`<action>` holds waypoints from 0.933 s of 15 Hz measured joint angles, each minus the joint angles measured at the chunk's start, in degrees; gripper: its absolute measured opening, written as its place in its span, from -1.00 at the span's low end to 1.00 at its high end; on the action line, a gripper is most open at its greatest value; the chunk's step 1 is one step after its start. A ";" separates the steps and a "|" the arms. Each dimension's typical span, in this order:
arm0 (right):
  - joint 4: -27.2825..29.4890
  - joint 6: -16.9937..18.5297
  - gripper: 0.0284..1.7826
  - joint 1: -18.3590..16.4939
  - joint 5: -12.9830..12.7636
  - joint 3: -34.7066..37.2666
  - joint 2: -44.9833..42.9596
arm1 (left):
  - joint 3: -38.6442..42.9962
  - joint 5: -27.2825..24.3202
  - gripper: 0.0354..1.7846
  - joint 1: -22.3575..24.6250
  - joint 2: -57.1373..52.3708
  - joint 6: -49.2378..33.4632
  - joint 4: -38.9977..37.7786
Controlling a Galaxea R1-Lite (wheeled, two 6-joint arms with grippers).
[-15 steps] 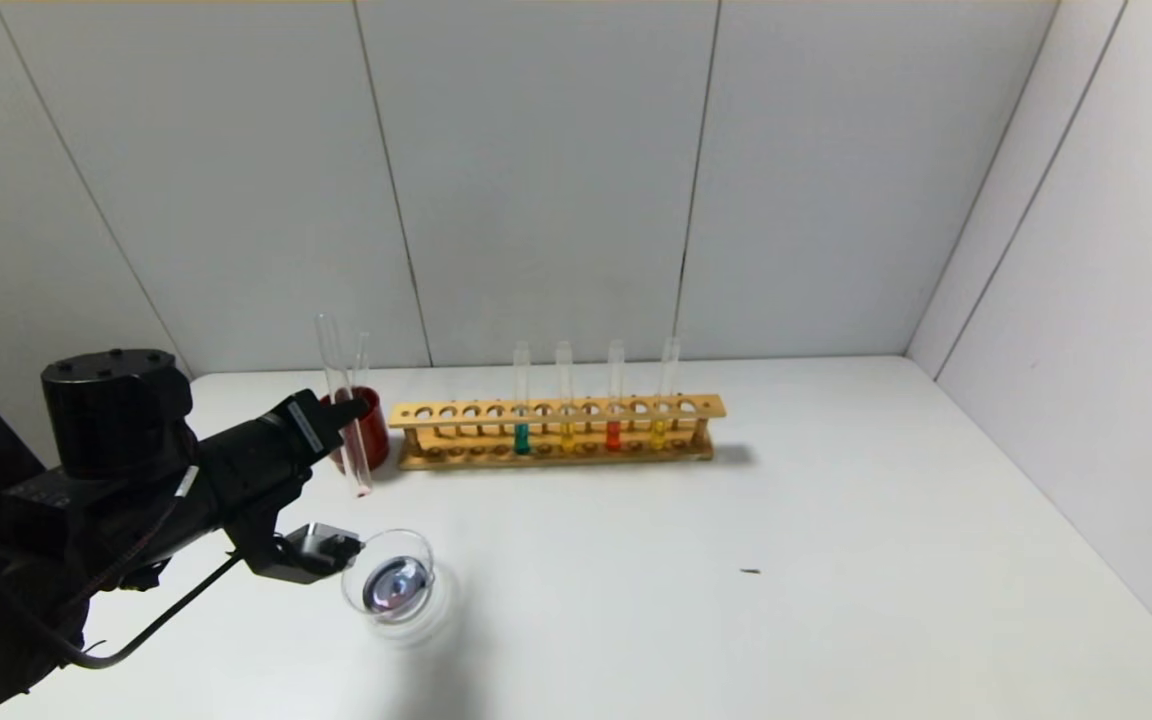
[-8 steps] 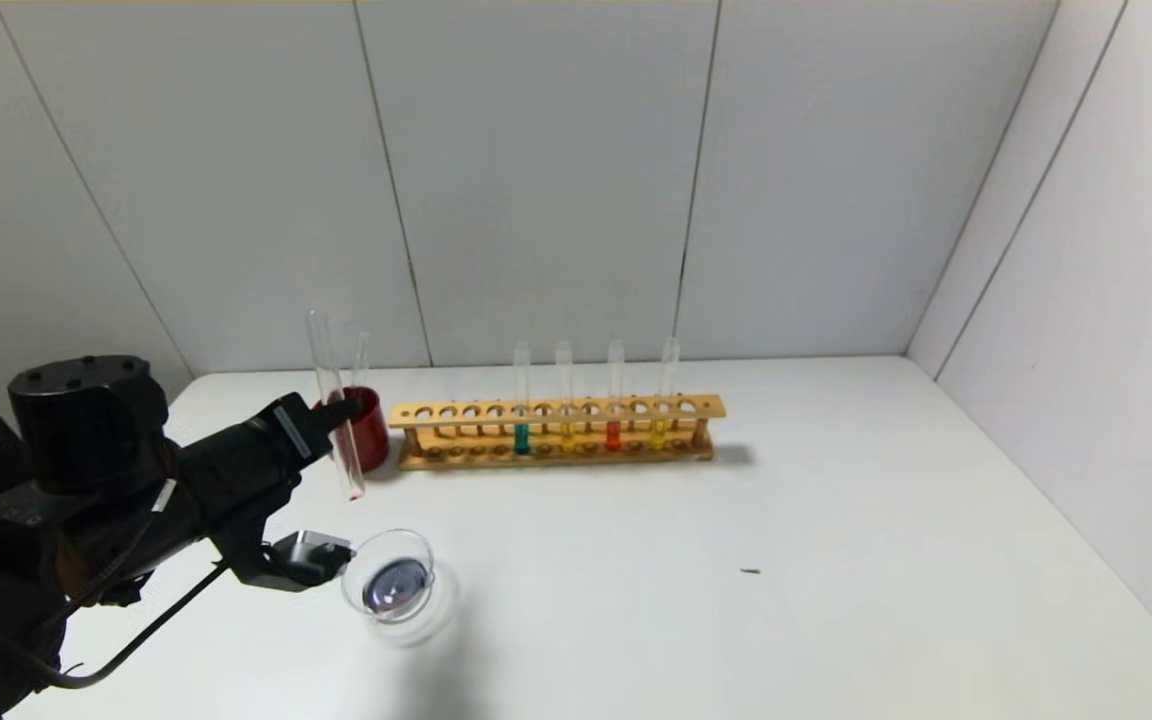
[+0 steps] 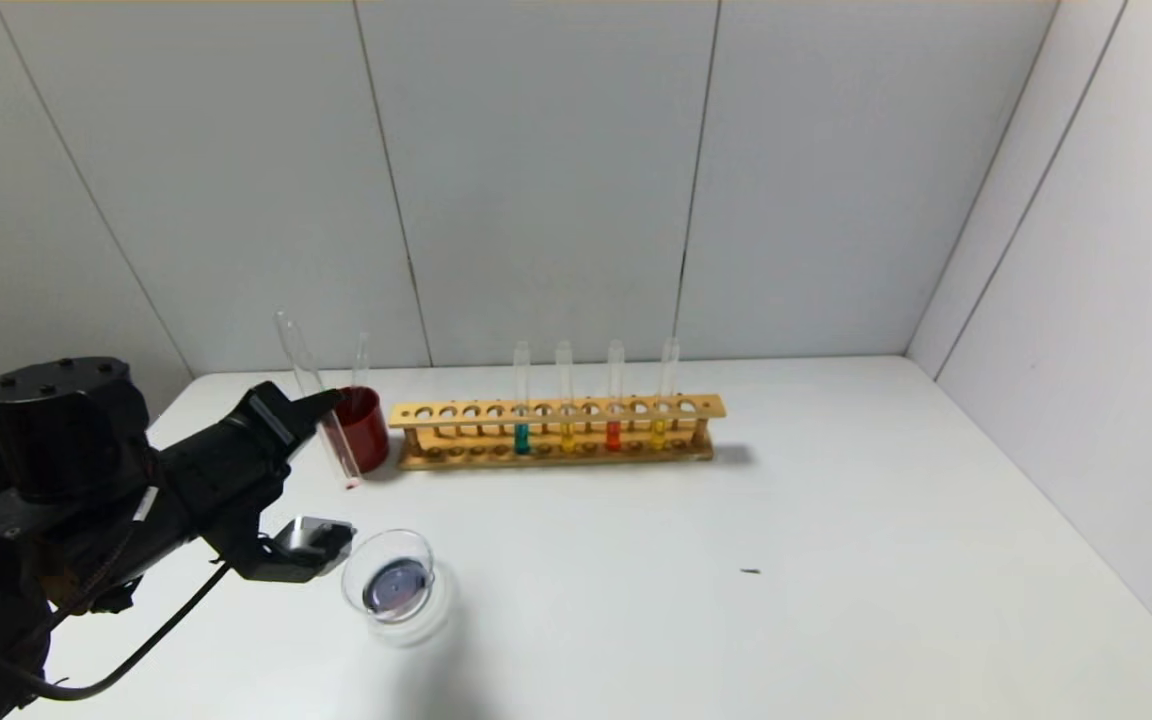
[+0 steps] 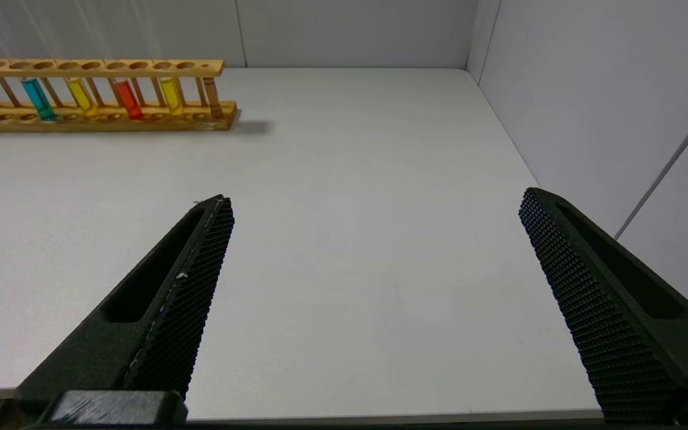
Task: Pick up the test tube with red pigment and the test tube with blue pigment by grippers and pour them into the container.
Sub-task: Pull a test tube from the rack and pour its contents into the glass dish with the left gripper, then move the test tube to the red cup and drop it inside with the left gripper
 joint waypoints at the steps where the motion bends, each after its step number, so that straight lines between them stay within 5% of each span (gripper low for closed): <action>1: -0.01 0.00 0.96 0.00 0.02 0.00 0.00 | -0.04 1.65 -0.69 -0.07 -0.20 -6.12 0.09; 9: -0.01 0.00 0.96 0.00 0.00 0.00 0.00 | -4.34 9.61 -0.69 -0.82 0.39 -72.97 1.68; 14: 0.00 0.00 0.96 0.00 0.02 0.00 0.00 | -20.35 8.86 -0.69 -0.11 -0.59 -111.14 22.21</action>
